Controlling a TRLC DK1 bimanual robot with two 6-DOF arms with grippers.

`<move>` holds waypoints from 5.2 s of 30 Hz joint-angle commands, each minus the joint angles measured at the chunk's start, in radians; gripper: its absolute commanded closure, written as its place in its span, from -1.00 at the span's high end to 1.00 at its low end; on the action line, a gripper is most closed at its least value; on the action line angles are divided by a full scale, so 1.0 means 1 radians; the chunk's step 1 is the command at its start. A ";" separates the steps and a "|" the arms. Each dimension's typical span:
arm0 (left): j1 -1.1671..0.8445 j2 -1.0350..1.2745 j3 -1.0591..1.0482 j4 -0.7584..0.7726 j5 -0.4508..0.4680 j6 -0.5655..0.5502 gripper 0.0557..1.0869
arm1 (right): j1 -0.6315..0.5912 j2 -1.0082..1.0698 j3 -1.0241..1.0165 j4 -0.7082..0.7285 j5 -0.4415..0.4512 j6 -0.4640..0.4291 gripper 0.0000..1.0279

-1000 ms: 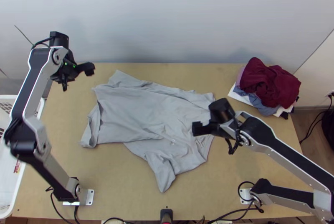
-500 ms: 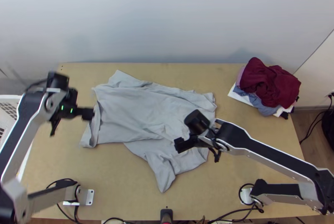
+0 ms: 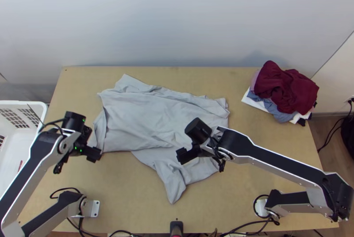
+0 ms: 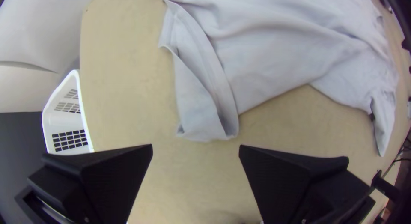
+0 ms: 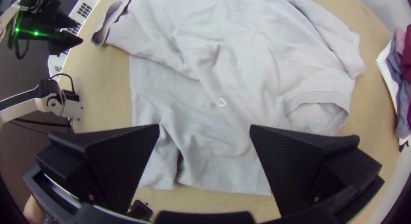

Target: Fold the t-shirt

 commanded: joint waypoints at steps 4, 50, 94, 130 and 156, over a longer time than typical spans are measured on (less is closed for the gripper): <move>-0.071 0.009 -0.062 -0.007 -0.031 -0.042 0.90 | 0.007 0.016 -0.003 0.000 -0.001 0.014 0.91; 0.076 0.025 -0.107 0.301 -0.062 -0.093 -0.92 | 0.148 0.065 -0.015 -0.102 -0.235 -0.007 0.81; 0.164 0.045 0.065 0.340 -0.057 -0.136 -0.92 | 0.097 0.153 0.089 -0.061 -0.090 -0.148 -0.94; 0.257 0.178 1.146 0.337 0.004 -0.434 -0.92 | -0.552 -0.194 0.944 -0.296 0.335 -0.240 -0.94; 0.203 -0.250 1.090 0.439 0.059 -0.148 -0.92 | -0.535 -0.507 0.937 -0.168 0.585 -0.527 -0.95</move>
